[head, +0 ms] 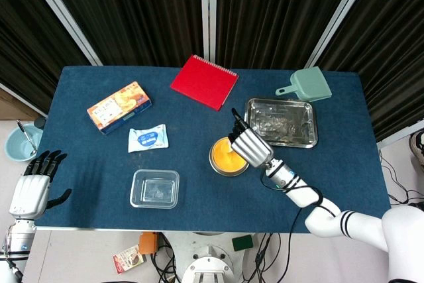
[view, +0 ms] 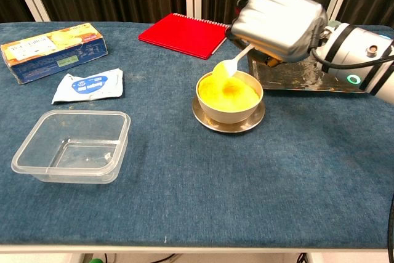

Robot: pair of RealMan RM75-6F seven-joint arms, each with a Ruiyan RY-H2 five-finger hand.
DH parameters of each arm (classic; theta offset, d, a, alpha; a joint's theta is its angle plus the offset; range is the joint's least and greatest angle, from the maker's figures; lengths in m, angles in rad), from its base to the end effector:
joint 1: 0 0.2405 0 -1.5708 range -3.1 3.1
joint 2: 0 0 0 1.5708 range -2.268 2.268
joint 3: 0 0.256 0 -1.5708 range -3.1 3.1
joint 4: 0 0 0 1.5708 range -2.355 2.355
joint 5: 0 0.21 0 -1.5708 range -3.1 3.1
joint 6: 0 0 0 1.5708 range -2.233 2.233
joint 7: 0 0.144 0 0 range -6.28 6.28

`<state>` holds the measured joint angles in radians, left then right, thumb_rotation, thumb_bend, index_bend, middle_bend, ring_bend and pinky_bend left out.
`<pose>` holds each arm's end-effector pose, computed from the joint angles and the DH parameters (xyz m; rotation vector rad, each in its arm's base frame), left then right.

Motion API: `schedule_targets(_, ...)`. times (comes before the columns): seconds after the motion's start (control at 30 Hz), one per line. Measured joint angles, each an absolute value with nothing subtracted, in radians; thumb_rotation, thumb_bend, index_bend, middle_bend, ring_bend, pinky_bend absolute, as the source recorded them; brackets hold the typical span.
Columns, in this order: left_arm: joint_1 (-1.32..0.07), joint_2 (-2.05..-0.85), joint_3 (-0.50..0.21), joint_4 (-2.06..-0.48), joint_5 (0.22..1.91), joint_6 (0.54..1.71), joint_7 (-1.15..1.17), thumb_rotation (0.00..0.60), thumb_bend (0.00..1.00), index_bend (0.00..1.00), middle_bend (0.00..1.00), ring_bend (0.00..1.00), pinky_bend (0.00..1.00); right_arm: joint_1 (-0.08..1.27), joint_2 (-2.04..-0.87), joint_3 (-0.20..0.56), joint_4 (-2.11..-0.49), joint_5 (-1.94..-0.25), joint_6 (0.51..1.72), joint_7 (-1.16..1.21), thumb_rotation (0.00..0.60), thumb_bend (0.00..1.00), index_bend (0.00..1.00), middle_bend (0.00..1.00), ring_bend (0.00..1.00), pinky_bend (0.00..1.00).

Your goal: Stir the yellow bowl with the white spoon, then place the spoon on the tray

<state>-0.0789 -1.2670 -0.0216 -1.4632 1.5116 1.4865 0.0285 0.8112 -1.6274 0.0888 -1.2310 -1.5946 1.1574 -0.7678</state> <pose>-0.3272 0.1743 0.1199 -1.4123 -0.9005 -0.8678 -0.1144 -0.3439 -0.0194 1.9611 0.2028 0.8169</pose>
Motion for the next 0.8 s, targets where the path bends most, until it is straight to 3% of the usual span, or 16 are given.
schedule_targets(0.17, -0.081, -1.259, -0.021, -1.483, 1.517, 1.489, 0.047, 0.600, 0.19, 0.16, 0.12, 0.06, 0.15, 0.795, -1.621, 0.086, -1.226, -1.612, 1.182, -0.730, 0.600, 0.58, 0.78, 0.54, 0.33, 0.08)
schedule_targets(0.4, -0.075, -1.265, -0.018, -1.488, 1.521, 1.500, 0.051, 0.600, 0.19, 0.16, 0.12, 0.06, 0.15, 0.834, -1.569, 0.069, -1.260, -1.664, 1.117, -0.856, 0.600, 0.58, 0.78, 0.54, 0.32, 0.08)
schedule_targets(0.8, -0.072, -1.300, -0.016, -1.446, 1.522, 1.502, 0.030, 0.600, 0.19, 0.16, 0.12, 0.06, 0.15, 0.962, -1.450, 0.085, -1.426, -1.698, 0.827, -1.287, 0.600, 0.58, 0.78, 0.54, 0.33, 0.08)
